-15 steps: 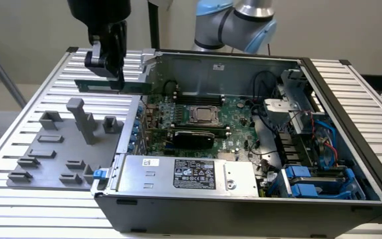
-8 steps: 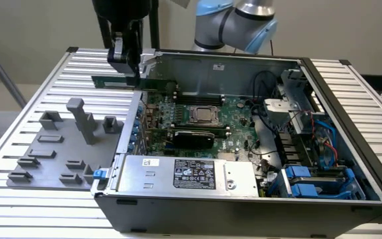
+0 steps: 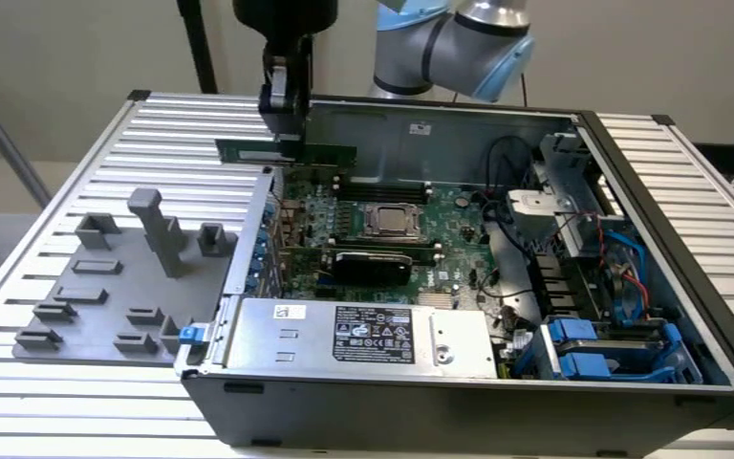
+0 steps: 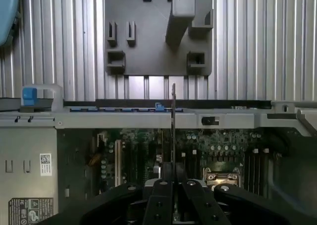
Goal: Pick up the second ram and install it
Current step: 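Insert the second ram into the second slot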
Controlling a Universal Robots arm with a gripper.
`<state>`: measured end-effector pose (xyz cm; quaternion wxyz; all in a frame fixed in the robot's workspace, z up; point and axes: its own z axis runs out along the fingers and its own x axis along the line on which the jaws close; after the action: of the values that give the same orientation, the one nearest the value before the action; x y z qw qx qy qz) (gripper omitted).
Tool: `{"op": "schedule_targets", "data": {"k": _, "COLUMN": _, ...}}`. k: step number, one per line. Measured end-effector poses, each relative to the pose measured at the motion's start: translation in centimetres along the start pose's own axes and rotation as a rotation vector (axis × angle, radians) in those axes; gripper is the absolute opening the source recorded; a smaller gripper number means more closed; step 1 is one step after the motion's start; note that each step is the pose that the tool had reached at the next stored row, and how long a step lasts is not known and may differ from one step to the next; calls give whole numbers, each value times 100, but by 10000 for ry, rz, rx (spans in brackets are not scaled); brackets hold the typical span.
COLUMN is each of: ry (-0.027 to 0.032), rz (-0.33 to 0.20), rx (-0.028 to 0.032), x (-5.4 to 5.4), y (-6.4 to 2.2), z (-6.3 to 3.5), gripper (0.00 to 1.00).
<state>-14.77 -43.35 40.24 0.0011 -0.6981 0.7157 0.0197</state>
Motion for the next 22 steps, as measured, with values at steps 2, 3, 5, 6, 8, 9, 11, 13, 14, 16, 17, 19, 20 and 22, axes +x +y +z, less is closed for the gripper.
{"op": "schedule_targets", "data": {"k": 2, "ry": -1, "rz": 1, "rx": 1, "x": -29, "y": -89, "z": 8, "gripper": 0}}
{"op": "schedule_targets", "data": {"k": 3, "ry": -1, "rz": 0, "rx": 0, "x": -43, "y": -135, "z": 13, "gripper": 0}}
{"op": "schedule_targets", "data": {"k": 5, "ry": 0, "rz": 0, "rx": 0, "x": -74, "y": -228, "z": 28, "gripper": 0}}
{"op": "schedule_targets", "data": {"k": 6, "ry": -1, "rz": 1, "rx": 0, "x": -89, "y": -272, "z": 37, "gripper": 0}}
{"op": "schedule_targets", "data": {"k": 8, "ry": -1, "rz": 0, "rx": 1, "x": -119, "y": -364, "z": 57, "gripper": 0}}
{"op": "schedule_targets", "data": {"k": 9, "ry": 1, "rz": 0, "rx": 0, "x": -133, "y": -409, "z": 68, "gripper": 0}}
{"op": "schedule_targets", "data": {"k": 11, "ry": 0, "rz": 0, "rx": 0, "x": -163, "y": -500, "z": 94, "gripper": 0}}
{"op": "schedule_targets", "data": {"k": 13, "ry": 0, "rz": 0, "rx": 0, "x": -190, "y": -589, "z": 125, "gripper": 0}}
{"op": "schedule_targets", "data": {"k": 14, "ry": 0, "rz": 1, "rx": -1, "x": -203, "y": -633, "z": 143, "gripper": 0}}
{"op": "schedule_targets", "data": {"k": 16, "ry": 1, "rz": 0, "rx": 0, "x": -230, "y": -728, "z": 179, "gripper": 0}}
{"op": "schedule_targets", "data": {"k": 17, "ry": 0, "rz": 0, "rx": 0, "x": -243, "y": -773, "z": 196, "gripper": 0}}
{"op": "schedule_targets", "data": {"k": 19, "ry": 0, "rz": 0, "rx": 0, "x": -273, "y": -863, "z": 230, "gripper": 0}}
{"op": "schedule_targets", "data": {"k": 20, "ry": 0, "rz": 0, "rx": 0, "x": -289, "y": -908, "z": 248, "gripper": 0}}
{"op": "schedule_targets", "data": {"k": 22, "ry": 0, "rz": 1, "rx": 0, "x": -322, "y": -999, "z": 283, "gripper": 0}}
